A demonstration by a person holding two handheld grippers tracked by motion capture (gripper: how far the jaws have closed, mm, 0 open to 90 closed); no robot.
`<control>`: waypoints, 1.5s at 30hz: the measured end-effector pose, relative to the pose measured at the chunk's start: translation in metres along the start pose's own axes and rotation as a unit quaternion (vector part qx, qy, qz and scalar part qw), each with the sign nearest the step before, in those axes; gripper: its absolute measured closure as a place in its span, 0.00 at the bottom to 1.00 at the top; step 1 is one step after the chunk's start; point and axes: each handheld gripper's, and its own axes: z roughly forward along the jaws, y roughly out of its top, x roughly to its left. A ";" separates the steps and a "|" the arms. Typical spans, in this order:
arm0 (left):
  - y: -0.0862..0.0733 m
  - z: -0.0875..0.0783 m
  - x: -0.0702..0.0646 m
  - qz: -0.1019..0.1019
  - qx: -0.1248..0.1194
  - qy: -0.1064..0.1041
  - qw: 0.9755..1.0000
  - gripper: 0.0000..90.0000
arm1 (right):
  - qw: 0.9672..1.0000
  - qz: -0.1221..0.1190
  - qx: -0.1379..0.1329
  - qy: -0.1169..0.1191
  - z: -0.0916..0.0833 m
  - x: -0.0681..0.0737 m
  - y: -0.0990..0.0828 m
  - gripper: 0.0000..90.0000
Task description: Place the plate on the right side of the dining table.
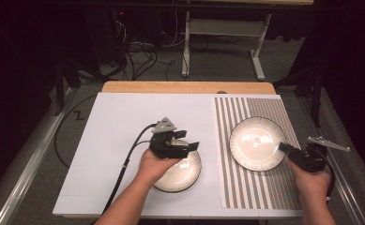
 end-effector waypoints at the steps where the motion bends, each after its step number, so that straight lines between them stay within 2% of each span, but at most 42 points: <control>1: -0.008 -0.018 0.005 0.004 -0.009 0.015 1.000 0.32 | 1.000 0.002 0.003 -0.002 0.002 0.000 0.001 0.94; 2: -0.008 -0.018 0.005 0.004 -0.009 0.015 1.000 0.31 | 1.000 0.002 0.003 -0.002 0.002 0.000 0.001 0.94; 4: -0.020 -0.039 0.012 0.008 -0.015 0.032 0.999 0.31 | 1.000 0.003 0.004 -0.004 0.003 0.001 0.002 0.94; 8: -0.037 -0.067 0.019 0.012 -0.024 0.059 0.998 0.27 | 1.000 0.005 0.008 -0.011 0.005 0.003 0.005 0.94; 12: -0.057 -0.093 0.025 0.019 -0.027 0.101 0.994 0.21 | 1.000 0.010 0.012 -0.016 0.007 0.003 0.006 0.93; 15: -0.072 -0.114 0.031 0.009 -0.038 0.118 0.992 0.19 | 1.000 0.018 0.013 -0.022 0.010 0.003 0.005 0.92; 16: -0.072 -0.114 0.031 0.009 -0.038 0.118 0.992 0.19 | 0.999 0.019 0.013 -0.023 0.011 0.003 0.005 0.92; 18: -0.079 -0.123 0.035 0.006 -0.046 0.129 0.991 0.19 | 0.999 0.023 0.016 -0.025 0.013 0.002 0.006 0.92; 25: -0.085 -0.126 0.042 0.001 -0.050 0.137 0.989 0.18 | 0.998 0.037 0.029 -0.031 0.020 -0.001 0.005 0.89; 28: -0.086 -0.125 0.043 0.005 -0.052 0.141 0.989 0.17 | 0.998 0.036 0.033 -0.035 0.022 -0.002 0.004 0.88; 33: -0.088 -0.125 0.044 0.008 -0.057 0.148 0.987 0.15 | 0.997 0.027 0.043 -0.057 0.025 -0.004 0.001 0.88; 36: -0.090 -0.127 0.045 0.007 -0.064 0.153 0.986 0.14 | 0.996 0.018 0.041 -0.071 0.024 -0.004 -0.003 0.85; 37: -0.090 -0.128 0.045 0.008 -0.068 0.158 0.985 0.13 | 0.996 0.012 0.028 -0.079 0.020 -0.003 -0.003 0.81; 39: -0.091 -0.129 0.043 0.008 -0.077 0.160 0.984 0.12 | 0.996 0.006 0.021 -0.084 0.018 -0.001 -0.003 0.79; 41: -0.092 -0.130 0.041 0.011 -0.077 0.162 0.984 0.10 | 0.996 -0.016 0.002 -0.087 0.012 0.006 -0.002 0.75; 45: -0.093 -0.129 0.040 0.014 -0.074 0.162 0.984 0.09 | 0.996 -0.058 -0.025 -0.065 0.004 0.025 -0.002 0.64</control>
